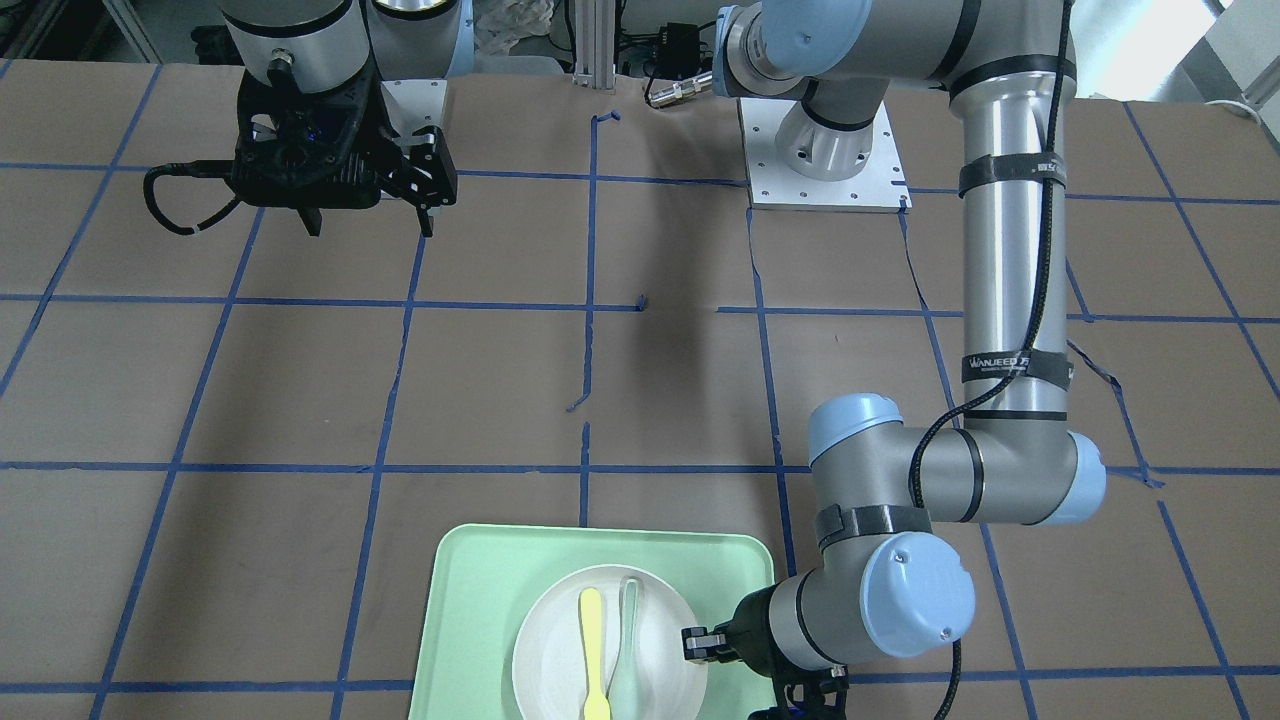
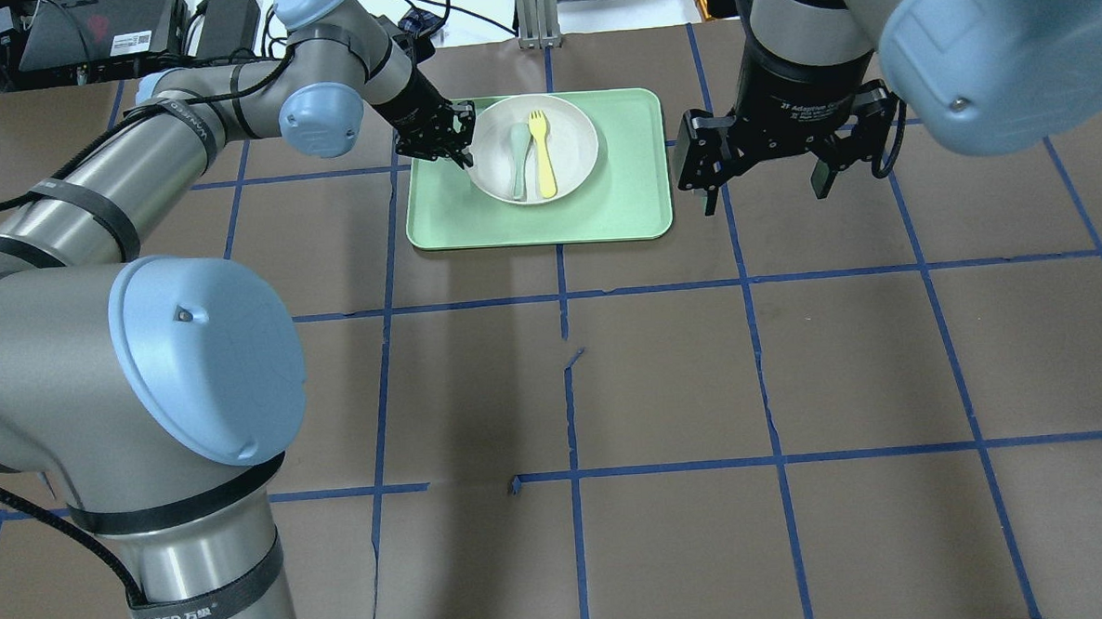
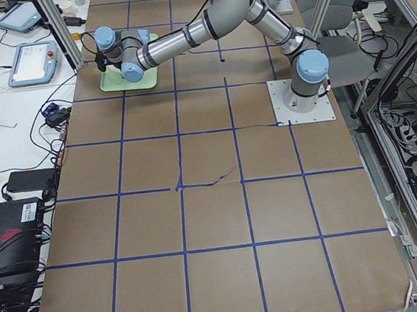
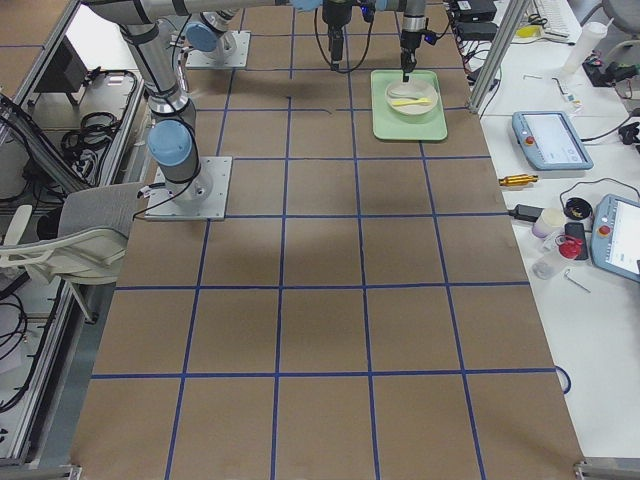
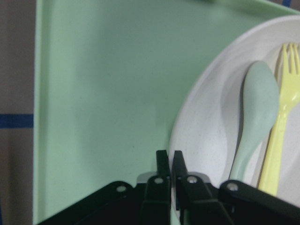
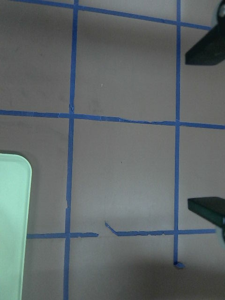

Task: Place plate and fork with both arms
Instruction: 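Open the left gripper to release the plate and draw it back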

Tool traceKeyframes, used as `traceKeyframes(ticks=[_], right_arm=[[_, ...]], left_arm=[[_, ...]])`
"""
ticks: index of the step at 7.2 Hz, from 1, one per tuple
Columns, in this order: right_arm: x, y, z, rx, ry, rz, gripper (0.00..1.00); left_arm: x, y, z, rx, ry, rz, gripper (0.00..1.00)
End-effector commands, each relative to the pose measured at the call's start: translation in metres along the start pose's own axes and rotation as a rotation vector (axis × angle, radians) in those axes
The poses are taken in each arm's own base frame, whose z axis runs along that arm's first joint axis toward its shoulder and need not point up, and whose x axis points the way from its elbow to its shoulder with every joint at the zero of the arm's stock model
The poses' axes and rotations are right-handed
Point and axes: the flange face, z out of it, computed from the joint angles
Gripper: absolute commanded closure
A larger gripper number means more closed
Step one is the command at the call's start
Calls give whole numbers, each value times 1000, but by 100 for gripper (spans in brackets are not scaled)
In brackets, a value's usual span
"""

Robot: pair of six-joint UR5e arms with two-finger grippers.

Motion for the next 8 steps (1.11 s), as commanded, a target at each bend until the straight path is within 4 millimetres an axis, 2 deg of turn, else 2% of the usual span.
traceKeyframes(ticks=[1, 2, 3, 4, 5, 6, 7, 8], right_arm=[[0, 0, 0, -1, 1, 0, 0], [0, 0, 0, -1, 1, 0, 0], [0, 0, 0, -1, 1, 0, 0], [0, 0, 0, -1, 1, 0, 0], [0, 0, 0, -1, 1, 0, 0], [0, -1, -1, 2, 1, -1, 0], [0, -1, -1, 2, 1, -1, 0], [0, -1, -1, 2, 1, -1, 0]], left_arm=[[-4, 9, -3, -3, -36, 21, 1], [-10, 20, -12, -4, -107, 17, 0], [-7, 38, -50, -17, -163, 5, 0], [5, 61, -103, -25, -210, 3, 0], [20, 95, -163, -44, -254, -9, 0], [30, 132, -213, -36, -326, -24, 0], [44, 163, -253, 16, -336, -8, 0], [52, 196, -271, 34, -336, 6, 0]])
